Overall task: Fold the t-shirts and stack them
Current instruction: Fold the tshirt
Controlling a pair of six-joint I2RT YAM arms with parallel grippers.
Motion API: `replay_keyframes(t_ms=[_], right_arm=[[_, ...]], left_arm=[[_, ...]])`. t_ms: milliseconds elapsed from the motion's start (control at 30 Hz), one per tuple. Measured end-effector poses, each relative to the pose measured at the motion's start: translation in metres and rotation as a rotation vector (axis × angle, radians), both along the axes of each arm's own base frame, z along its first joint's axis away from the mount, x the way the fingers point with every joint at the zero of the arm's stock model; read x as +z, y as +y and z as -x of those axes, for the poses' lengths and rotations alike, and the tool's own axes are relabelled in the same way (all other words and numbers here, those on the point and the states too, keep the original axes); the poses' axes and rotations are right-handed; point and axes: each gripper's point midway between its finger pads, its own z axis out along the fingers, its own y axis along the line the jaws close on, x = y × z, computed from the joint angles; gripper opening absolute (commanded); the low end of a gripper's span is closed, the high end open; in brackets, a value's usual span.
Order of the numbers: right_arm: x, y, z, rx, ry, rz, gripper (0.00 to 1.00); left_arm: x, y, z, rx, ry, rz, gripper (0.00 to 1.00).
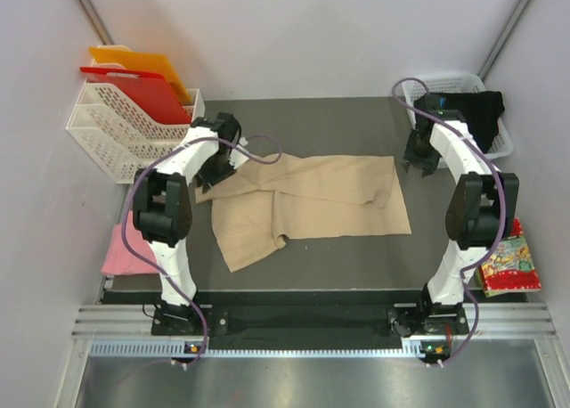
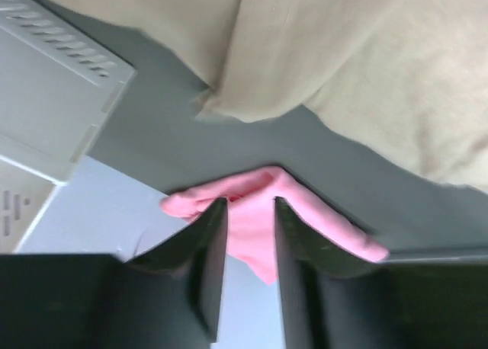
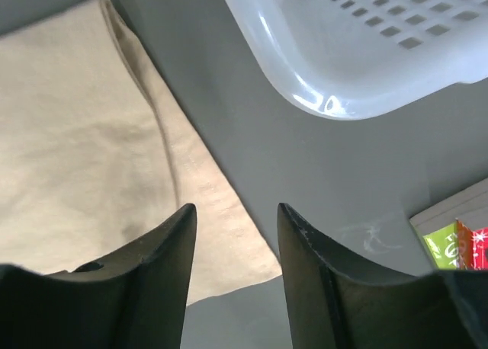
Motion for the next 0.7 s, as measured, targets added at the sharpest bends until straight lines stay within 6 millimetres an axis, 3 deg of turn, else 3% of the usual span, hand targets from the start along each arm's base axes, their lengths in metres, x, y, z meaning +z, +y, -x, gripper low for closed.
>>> replay_keyframes(t_ms=[133, 267, 400, 467, 567, 633, 700], right_arm=[[0.026, 0.003, -0.025, -0.007, -0.075, -0.016, 0.46], [0.046, 0.018, -0.064, 0.007, -0.164, -0.061, 0.43], [0.029, 0.052, -0.086, 0.074, -0.151, -0.092, 0.42], [0.005, 0.08, -0.083, 0.123, -0.096, -0.113, 0.42], [-0.031, 0.111, -0.061, 0.178, 0.003, -0.142, 0.42], [-0.052, 0.123, -0.038, 0.201, 0.077, -0.16, 0.41], [-0.068, 0.124, -0.019, 0.199, 0.144, -0.168, 0.41]], left_arm=[[0.015, -0.006, 0.009, 0.02, 0.039, 0.038, 0.67], [0.055, -0.019, -0.022, 0.026, -0.082, 0.1, 0.7], [0.076, -0.03, -0.051, 0.027, -0.18, 0.144, 0.68], [0.07, -0.034, -0.057, 0.027, -0.175, 0.144, 0.68], [0.046, -0.042, -0.06, 0.035, -0.125, 0.139, 0.67], [0.03, -0.047, -0.061, 0.04, -0.094, 0.14, 0.65], [0.016, -0.054, -0.06, 0.05, -0.063, 0.15, 0.63]])
